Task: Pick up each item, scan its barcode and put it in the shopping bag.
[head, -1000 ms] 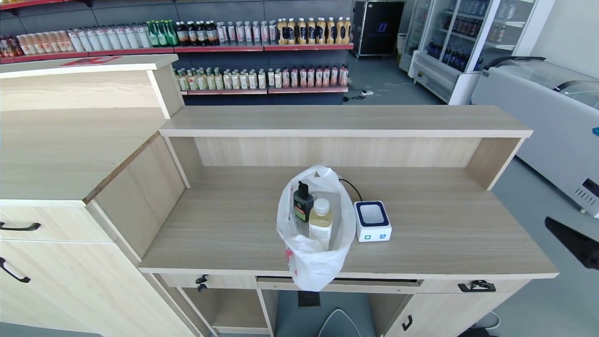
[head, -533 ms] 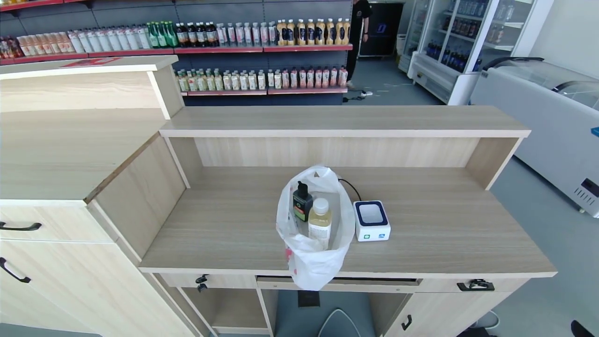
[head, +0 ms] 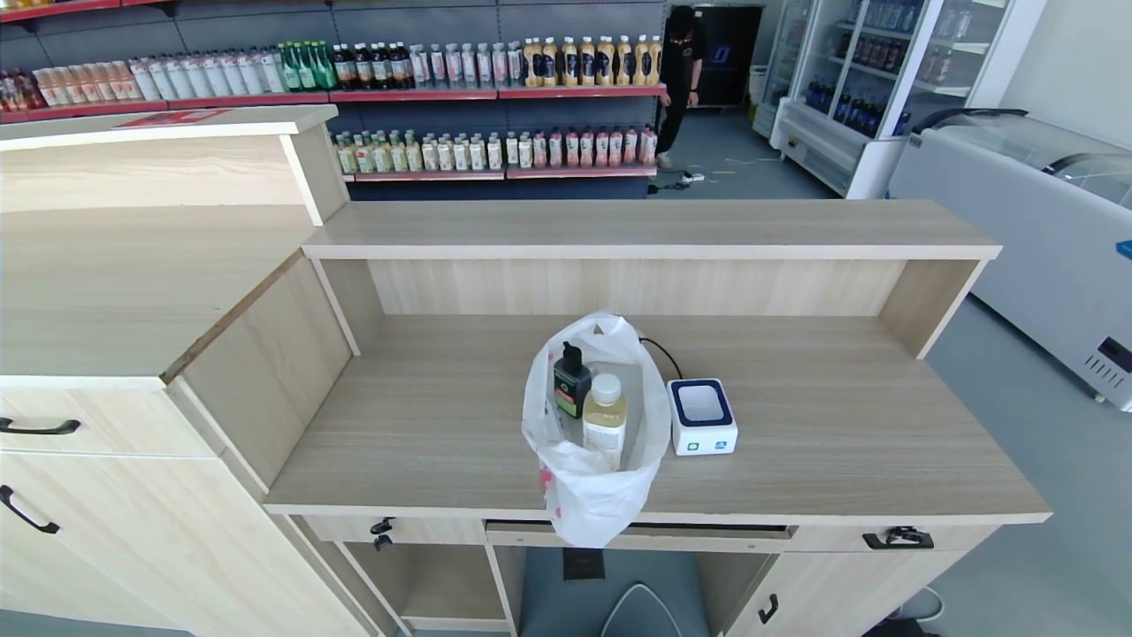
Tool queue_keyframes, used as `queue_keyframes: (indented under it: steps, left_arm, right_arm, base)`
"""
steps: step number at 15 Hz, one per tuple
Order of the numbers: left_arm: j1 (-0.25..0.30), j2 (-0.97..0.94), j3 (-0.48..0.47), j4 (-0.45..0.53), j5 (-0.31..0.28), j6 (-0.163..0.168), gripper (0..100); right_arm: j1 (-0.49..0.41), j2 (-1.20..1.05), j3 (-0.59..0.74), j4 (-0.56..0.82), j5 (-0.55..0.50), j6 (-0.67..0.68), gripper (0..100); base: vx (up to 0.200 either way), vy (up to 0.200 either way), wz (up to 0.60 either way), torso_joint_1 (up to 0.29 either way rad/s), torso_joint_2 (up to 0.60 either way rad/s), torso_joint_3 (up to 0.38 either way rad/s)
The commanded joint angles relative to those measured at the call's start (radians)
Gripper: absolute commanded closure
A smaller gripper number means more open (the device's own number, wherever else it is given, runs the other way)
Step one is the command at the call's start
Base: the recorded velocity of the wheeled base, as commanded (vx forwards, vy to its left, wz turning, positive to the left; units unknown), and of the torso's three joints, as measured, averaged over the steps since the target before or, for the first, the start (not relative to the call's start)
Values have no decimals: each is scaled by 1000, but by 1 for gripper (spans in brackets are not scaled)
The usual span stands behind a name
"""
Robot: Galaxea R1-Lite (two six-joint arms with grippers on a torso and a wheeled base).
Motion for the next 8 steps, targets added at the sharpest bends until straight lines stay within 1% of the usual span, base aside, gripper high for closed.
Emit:
queue_keyframes:
  steps: [1,8]
  left_arm:
    - [0,0,0,0,0,0,0]
    - [0,0,0,0,0,0,0]
  right_arm:
    - [0,-15,0,1,-4,5,0]
    - [0,-15,0,3,-4,2,0]
  base:
    - [0,0,0,0,0,0]
    - [0,0,0,0,0,0]
